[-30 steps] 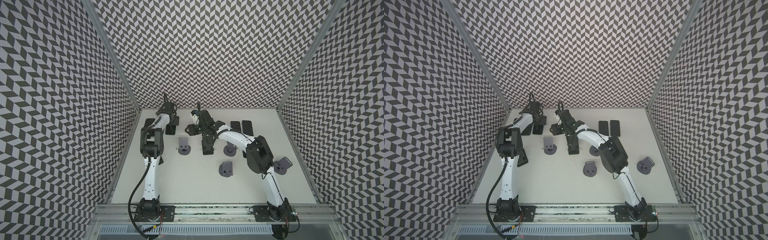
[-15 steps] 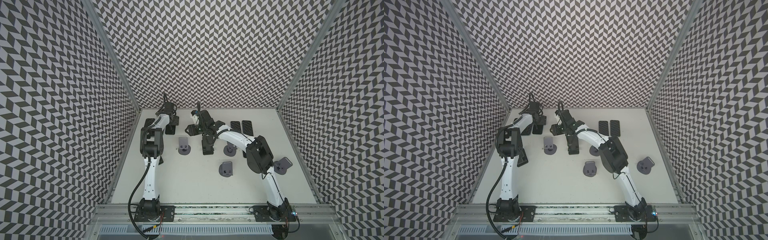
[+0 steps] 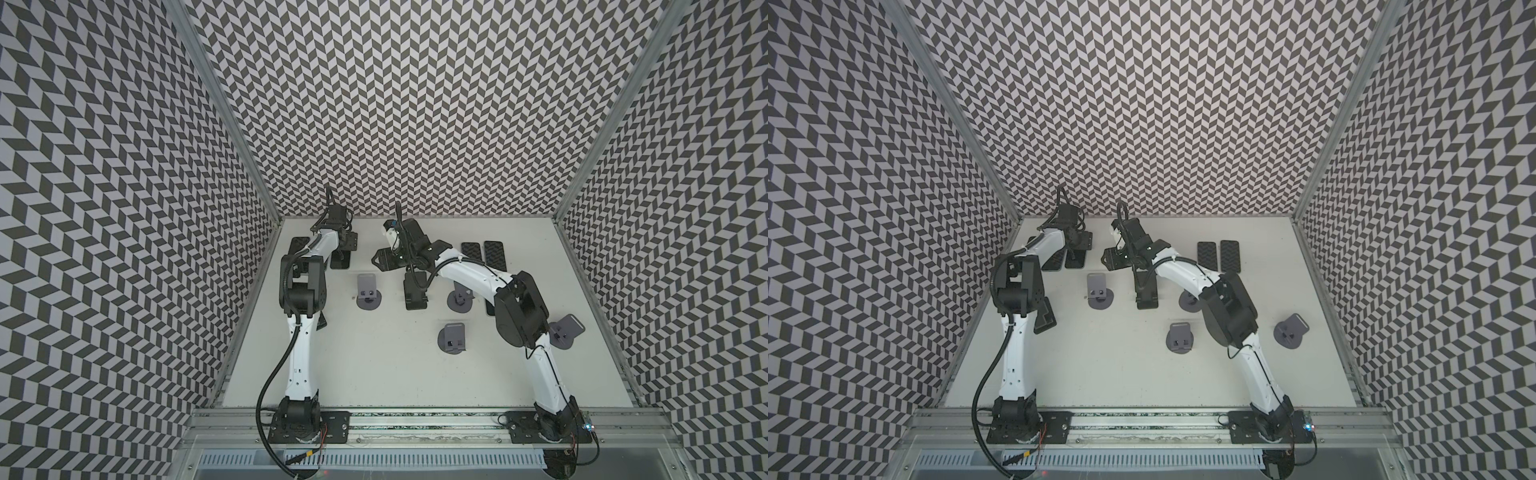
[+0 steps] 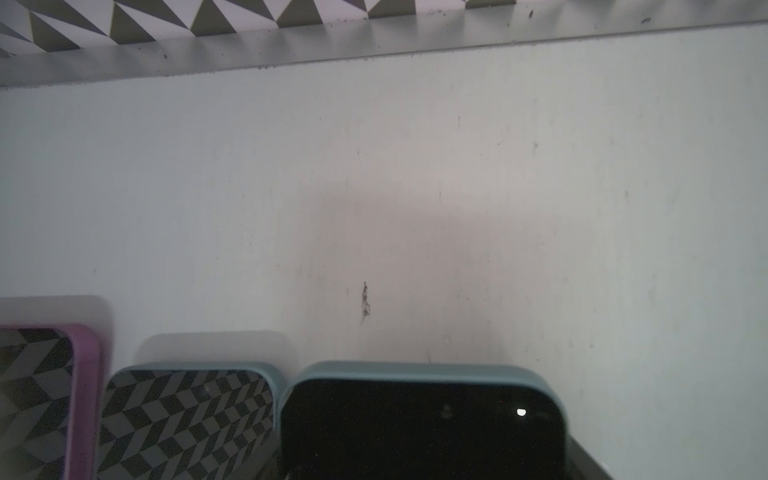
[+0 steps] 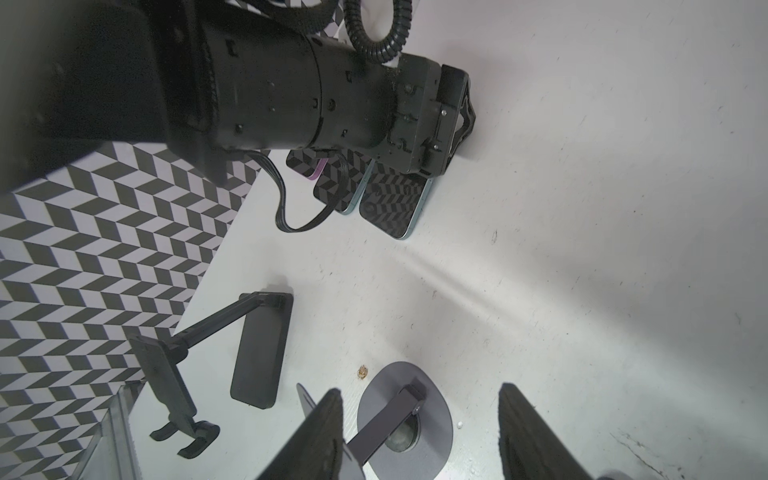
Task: Remove the phone from the phone stand
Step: 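Set the teal-edged phone flat next to the teal and pink phones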
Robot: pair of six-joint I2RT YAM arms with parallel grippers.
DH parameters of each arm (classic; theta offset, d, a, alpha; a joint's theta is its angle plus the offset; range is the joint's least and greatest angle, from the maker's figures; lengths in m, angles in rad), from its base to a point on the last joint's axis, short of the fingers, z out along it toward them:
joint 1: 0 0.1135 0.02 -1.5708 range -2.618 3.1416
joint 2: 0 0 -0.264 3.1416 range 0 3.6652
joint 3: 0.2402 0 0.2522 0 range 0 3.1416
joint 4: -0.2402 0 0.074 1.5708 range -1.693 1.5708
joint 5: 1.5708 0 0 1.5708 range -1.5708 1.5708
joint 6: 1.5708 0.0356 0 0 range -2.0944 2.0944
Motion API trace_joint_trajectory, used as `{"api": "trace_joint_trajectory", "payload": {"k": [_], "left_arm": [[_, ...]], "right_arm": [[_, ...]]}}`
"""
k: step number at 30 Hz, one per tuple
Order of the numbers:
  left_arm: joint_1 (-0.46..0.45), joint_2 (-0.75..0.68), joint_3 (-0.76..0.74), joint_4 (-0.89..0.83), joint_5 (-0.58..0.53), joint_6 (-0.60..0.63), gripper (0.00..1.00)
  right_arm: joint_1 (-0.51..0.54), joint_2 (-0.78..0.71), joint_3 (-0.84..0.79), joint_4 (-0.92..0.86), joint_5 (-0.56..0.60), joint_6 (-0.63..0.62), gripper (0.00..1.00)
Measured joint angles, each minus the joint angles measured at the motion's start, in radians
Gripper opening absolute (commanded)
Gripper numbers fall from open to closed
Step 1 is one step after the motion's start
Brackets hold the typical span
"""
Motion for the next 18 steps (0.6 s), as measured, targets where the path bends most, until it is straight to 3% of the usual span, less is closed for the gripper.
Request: {"api": "trace_joint_trajectory", "payload": {"k": [18], "left_arm": [[0.000,-0.008,-0.019,0.017,-0.002,-0.001,0.77]], "right_arm": [[0.000,-0.013,-0.011,0.000,-0.004,0.000,0.58]]}}
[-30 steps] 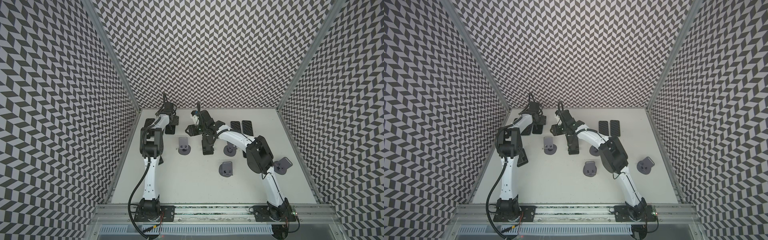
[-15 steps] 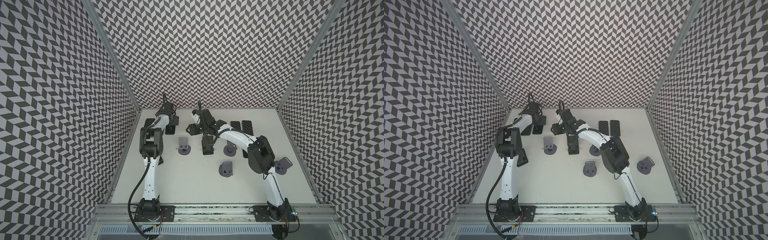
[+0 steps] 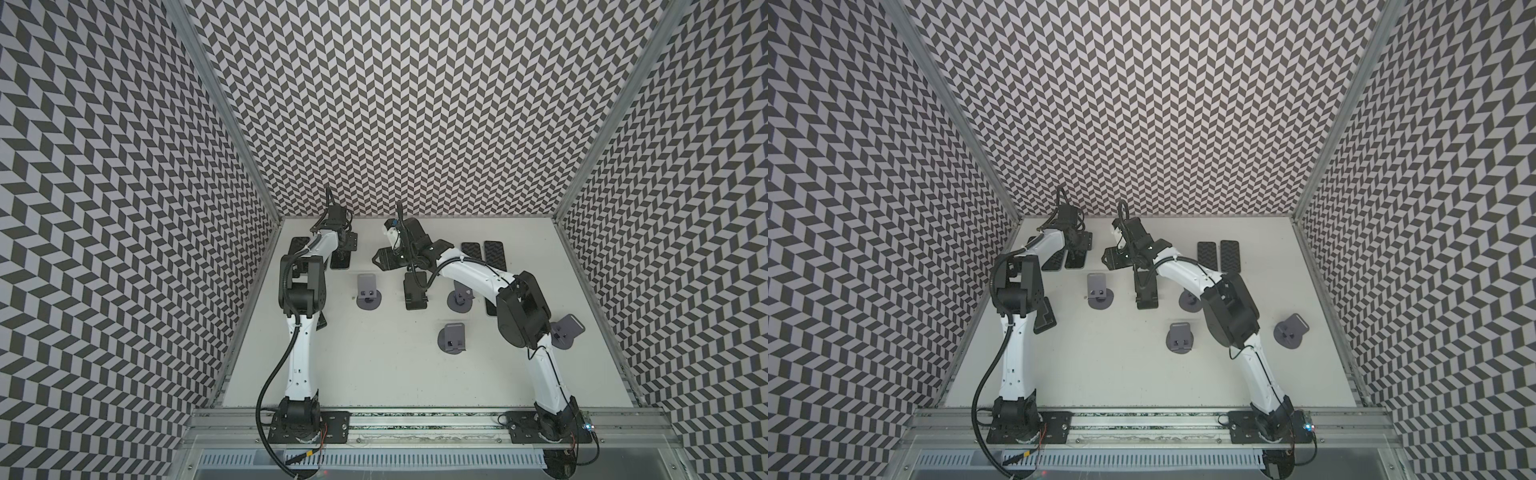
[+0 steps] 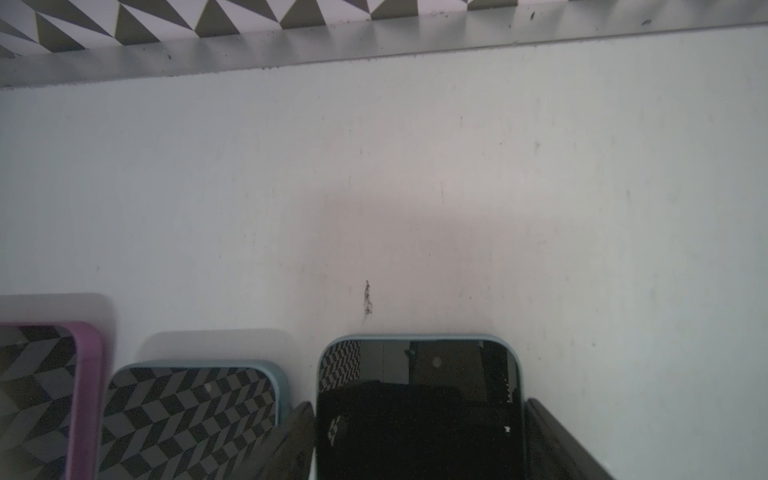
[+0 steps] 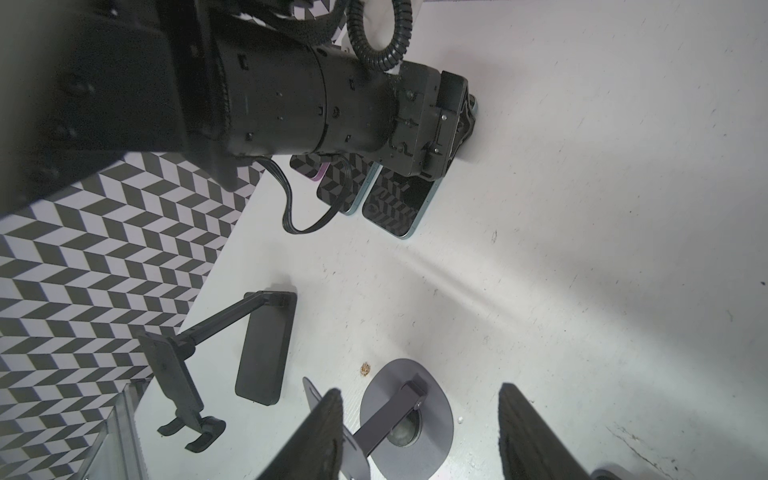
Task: Remove the phone from the phone stand
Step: 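Set the teal-edged phone flat next to the teal and pink phones, then open the left gripper and raise it off the placed phone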
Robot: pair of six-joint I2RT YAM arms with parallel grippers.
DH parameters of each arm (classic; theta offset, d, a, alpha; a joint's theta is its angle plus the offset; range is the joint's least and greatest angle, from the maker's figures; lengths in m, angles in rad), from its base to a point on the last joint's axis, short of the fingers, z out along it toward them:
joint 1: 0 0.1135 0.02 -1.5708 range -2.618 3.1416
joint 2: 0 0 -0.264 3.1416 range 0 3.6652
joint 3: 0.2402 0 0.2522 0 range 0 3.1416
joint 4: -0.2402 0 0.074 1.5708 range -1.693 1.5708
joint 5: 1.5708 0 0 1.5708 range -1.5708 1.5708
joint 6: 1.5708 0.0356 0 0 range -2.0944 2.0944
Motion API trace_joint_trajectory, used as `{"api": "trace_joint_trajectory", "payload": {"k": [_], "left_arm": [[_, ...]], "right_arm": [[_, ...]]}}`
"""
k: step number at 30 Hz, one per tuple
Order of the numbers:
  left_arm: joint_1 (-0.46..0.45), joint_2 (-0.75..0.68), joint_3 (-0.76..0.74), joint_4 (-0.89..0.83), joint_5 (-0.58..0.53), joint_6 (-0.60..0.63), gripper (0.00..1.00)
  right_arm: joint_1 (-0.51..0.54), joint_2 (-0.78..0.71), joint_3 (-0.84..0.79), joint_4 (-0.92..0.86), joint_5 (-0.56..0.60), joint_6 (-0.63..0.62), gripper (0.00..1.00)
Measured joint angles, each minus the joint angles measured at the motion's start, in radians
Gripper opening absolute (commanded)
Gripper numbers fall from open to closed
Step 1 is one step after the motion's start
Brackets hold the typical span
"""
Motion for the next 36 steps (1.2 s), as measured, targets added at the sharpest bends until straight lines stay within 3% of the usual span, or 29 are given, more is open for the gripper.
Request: {"api": "trace_joint_trajectory", "payload": {"k": [24,36], "left_arm": [[0.007,0.001,0.030,-0.045,0.000,-0.015,0.86],[0.009,0.002,0.053,-0.100,0.005,-0.033,0.87]], "right_arm": [[-0.006,-0.002,0.006,-0.006,-0.017,0.005,0.64],[-0.026,-0.119,-0.002,-0.010,-0.017,0.005,0.73]]}}
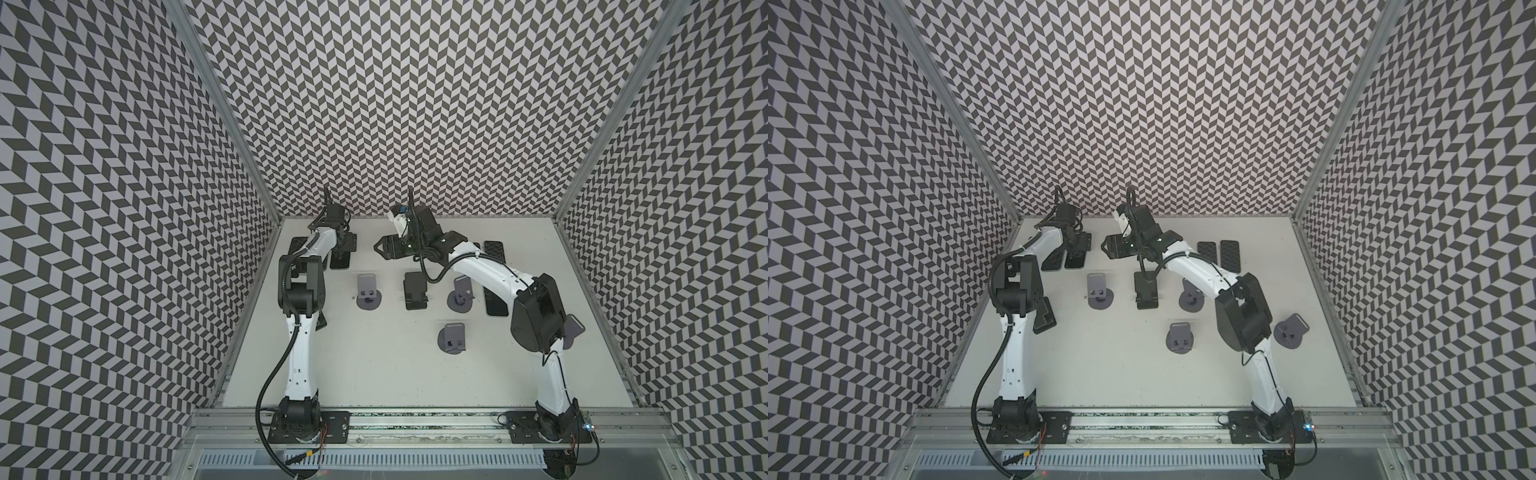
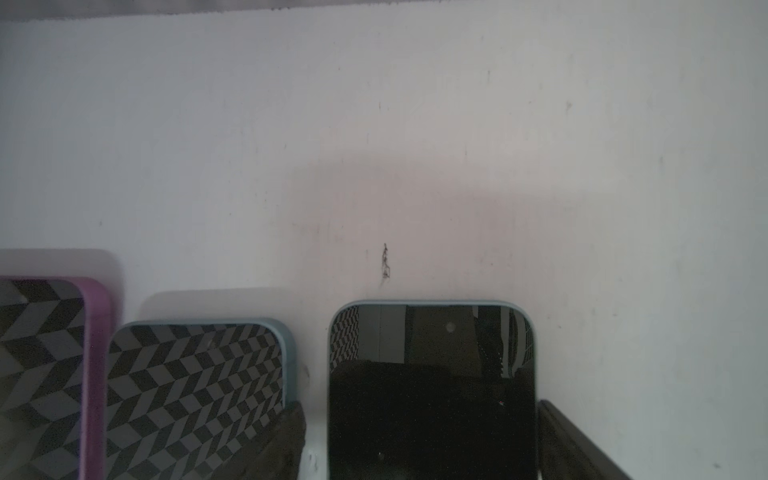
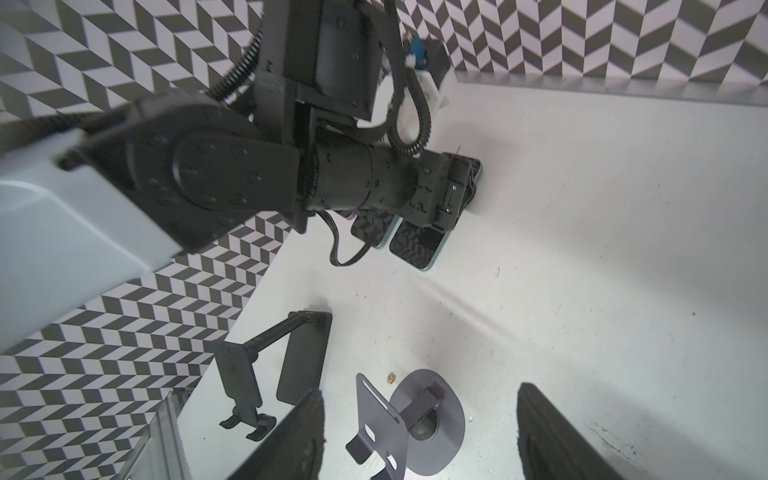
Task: Remove the phone from the phone stand
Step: 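Open the left gripper and raise it off the placed phone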
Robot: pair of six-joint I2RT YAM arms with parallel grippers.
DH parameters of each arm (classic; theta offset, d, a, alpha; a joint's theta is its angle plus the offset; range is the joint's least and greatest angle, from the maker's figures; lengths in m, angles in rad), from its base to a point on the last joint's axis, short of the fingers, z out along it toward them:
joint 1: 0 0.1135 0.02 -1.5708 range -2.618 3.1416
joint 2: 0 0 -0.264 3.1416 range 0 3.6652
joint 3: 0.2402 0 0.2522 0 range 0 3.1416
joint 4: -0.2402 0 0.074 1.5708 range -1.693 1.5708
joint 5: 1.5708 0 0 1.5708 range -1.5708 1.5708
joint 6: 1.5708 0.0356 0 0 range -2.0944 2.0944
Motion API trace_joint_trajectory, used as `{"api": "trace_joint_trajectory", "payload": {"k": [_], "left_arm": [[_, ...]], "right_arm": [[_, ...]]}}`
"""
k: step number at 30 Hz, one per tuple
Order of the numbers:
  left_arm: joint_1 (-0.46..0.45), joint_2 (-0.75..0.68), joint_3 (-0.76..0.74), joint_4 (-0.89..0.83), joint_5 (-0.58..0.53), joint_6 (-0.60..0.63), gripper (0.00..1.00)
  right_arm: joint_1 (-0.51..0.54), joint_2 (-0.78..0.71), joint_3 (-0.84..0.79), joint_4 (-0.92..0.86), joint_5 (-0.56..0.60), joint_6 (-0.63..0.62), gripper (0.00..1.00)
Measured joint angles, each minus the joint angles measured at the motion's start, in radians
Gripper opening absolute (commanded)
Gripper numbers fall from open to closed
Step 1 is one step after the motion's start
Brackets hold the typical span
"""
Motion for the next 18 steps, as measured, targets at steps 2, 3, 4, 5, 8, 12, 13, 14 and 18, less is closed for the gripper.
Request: {"api": "trace_joint_trajectory", "payload": {"k": [2,3,4,5,8,12,13,14,18], "left_arm": [[0.000,-0.001,0.000,0.000,-0.001,0.000,0.87],[0.000,-0.001,0.000,0.000,-0.002,0.000,0.87],[0.000,-0.002,0.000,0.000,-0.003,0.000,0.87],[0.000,-0.002,0.000,-0.001,-0.004,0.000,0.87],[0.000,-0.006,0.000,-0.006,-0.004,-0.001,0.87],[0.000,-0.026,-0.005,-0.024,-0.004,-0.011,0.86],[0.000,-0.037,-0.011,-0.024,-0.004,-0.015,0.86],[0.000,-0.051,-0.018,-0.024,-0.003,-0.017,0.86],[0.000,-0.127,-0.063,-0.010,0.006,-0.023,0.86]], "right_arm": [[-0.001,-0.010,0.000,0.005,0.000,0.000,0.74],[-0.001,-0.013,0.000,0.005,0.001,0.000,0.74],[-0.001,-0.013,0.000,0.005,0.001,-0.001,0.74],[-0.001,-0.013,0.000,0.003,0.001,0.000,0.74],[-0.001,-0.013,0.000,0.000,0.003,0.000,0.74],[-0.001,-0.013,0.000,-0.006,0.008,-0.002,0.74],[-0.001,-0.013,0.000,-0.006,0.009,-0.002,0.74],[-0.001,-0.014,0.000,-0.006,0.011,-0.003,0.74],[-0.001,-0.025,0.000,-0.016,0.023,-0.009,0.74]]}}
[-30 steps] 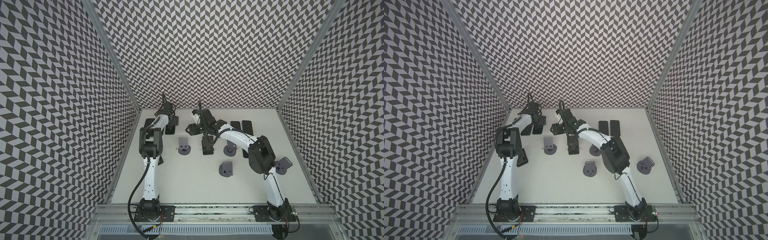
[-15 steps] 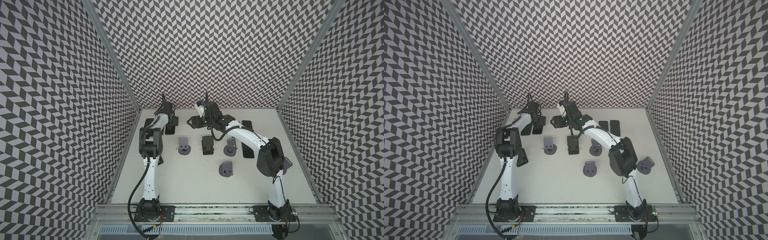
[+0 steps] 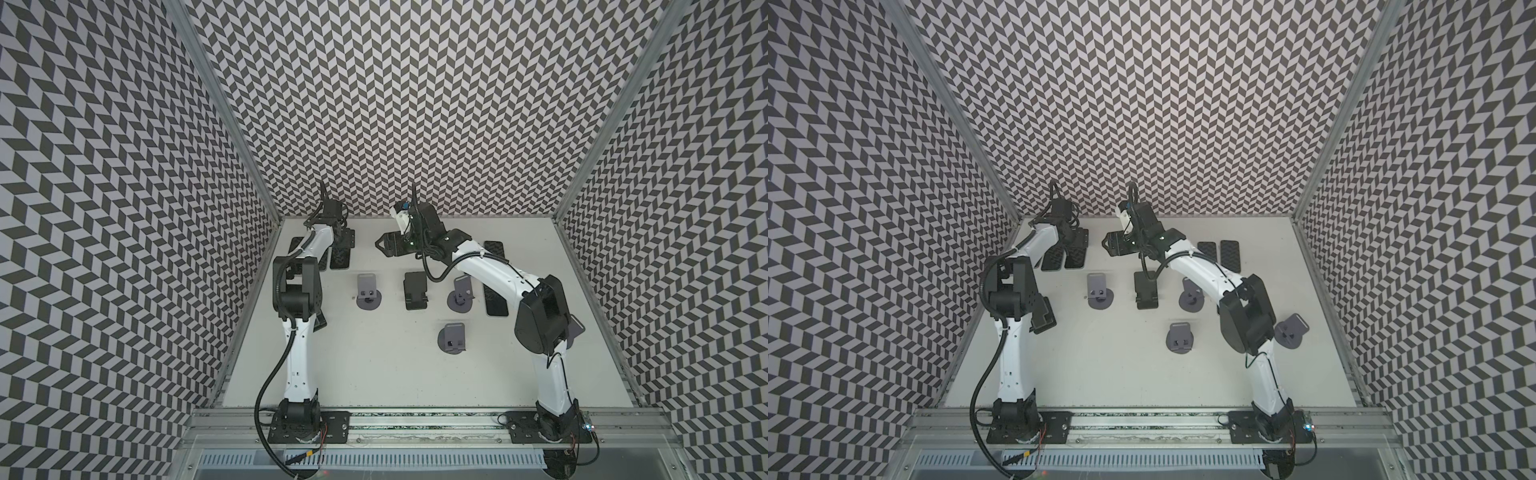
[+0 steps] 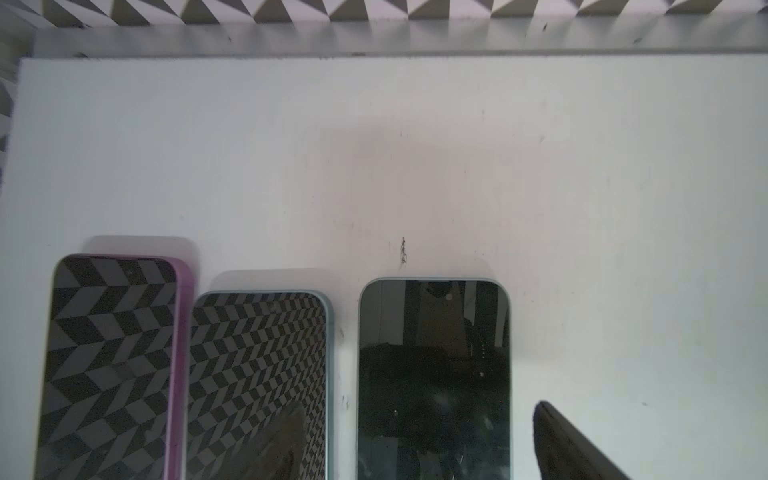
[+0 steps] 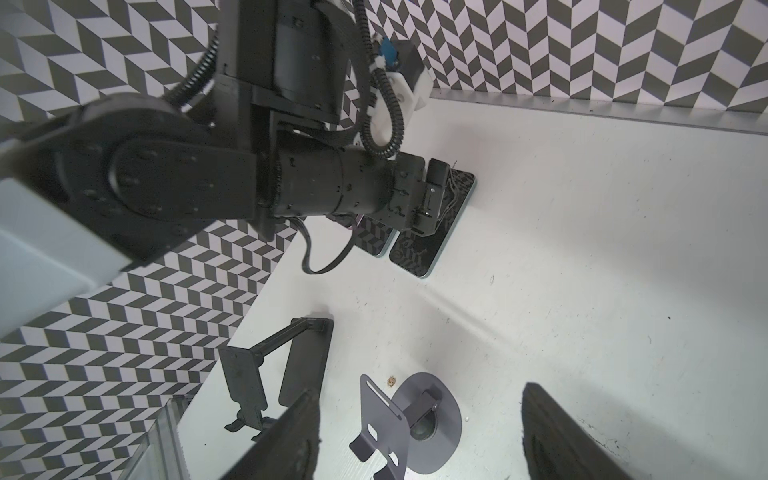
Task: Remove the phone from the phone stand
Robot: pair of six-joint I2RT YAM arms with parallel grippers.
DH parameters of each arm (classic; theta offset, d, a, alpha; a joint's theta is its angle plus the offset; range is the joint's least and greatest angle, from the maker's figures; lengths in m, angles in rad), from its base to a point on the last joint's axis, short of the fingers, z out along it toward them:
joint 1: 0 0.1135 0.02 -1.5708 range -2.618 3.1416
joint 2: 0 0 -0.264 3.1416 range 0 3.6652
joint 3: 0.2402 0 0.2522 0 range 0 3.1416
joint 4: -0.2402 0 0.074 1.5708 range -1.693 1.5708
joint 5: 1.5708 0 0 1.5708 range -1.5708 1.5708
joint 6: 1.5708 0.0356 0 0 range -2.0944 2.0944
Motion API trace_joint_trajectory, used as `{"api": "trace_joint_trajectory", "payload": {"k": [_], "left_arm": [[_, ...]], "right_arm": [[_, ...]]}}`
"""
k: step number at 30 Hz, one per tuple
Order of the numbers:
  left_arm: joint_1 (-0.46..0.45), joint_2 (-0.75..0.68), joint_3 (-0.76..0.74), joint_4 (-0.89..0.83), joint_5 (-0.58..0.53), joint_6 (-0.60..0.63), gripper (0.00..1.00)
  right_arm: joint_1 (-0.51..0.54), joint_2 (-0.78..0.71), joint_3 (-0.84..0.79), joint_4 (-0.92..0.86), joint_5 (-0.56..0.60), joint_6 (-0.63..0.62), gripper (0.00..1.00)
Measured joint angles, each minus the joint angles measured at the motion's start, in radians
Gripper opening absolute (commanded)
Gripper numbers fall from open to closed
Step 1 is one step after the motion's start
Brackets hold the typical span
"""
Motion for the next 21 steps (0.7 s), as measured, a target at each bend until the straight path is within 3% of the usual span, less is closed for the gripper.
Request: {"api": "trace_joint_trajectory", "payload": {"k": [11,21], "left_arm": [[-0.005,-0.211,-0.148,0.117,0.055,-0.011,0.86],[-0.036,-0.571,-0.586,0.486,0.091,0.010,0.87]], "right_arm": [[0.000,-0.029,0.000,-0.011,0.027,-0.023,0.76],[-0.077,-0.192,-0.139,-0.003,0.094,-0.036,0.77]]}}
